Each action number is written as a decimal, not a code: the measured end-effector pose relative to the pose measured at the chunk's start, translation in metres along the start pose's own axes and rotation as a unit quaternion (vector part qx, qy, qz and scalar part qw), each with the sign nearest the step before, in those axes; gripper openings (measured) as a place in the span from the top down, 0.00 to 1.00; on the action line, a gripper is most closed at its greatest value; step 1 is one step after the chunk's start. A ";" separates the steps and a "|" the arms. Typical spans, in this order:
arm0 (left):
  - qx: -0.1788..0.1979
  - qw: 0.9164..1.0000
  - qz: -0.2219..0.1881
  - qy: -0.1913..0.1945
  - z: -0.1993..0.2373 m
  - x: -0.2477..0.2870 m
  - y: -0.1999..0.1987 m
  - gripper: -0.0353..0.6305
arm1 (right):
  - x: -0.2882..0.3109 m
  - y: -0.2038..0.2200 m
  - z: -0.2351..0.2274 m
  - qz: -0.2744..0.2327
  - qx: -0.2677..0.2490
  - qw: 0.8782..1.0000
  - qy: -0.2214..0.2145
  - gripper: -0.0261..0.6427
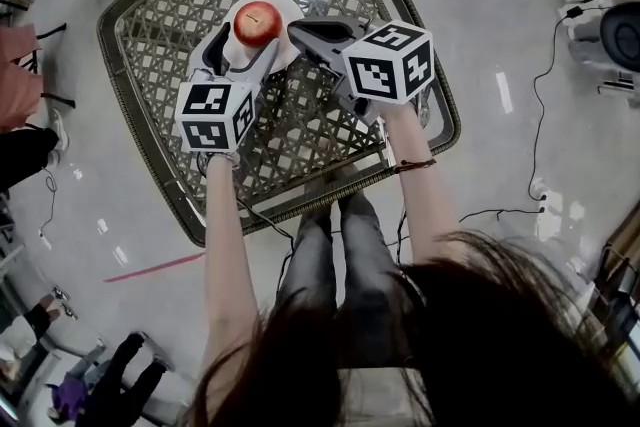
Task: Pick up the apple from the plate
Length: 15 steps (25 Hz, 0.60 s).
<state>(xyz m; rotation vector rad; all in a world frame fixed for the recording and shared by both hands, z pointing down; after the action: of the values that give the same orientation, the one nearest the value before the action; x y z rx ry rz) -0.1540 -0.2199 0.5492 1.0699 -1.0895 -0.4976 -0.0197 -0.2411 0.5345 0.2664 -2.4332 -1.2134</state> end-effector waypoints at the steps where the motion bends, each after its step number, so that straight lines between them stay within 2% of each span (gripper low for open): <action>1: 0.005 1.000 0.001 0.002 0.000 0.002 0.001 0.43 | 0.000 0.001 0.000 0.000 0.000 1.000 0.000 0.95; 15: 0.052 0.998 0.006 0.022 0.002 0.019 0.001 0.35 | -0.005 0.008 -0.006 0.004 -0.002 1.000 0.005 0.95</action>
<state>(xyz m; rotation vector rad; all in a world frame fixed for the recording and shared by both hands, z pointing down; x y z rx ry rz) -0.1479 -0.2353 0.5589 1.1591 -1.0911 -0.4090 -0.0120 -0.2387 0.5431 0.2608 -2.4213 -1.2113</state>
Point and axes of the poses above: the fingertips, and each gripper's own axes: x forward along the fingers, z to its left, y out of its underside, the point moved 6 cm from there along -x, backward along the fingers, and after that the axes turned 2 degrees about -z, right-handed, at the moved point
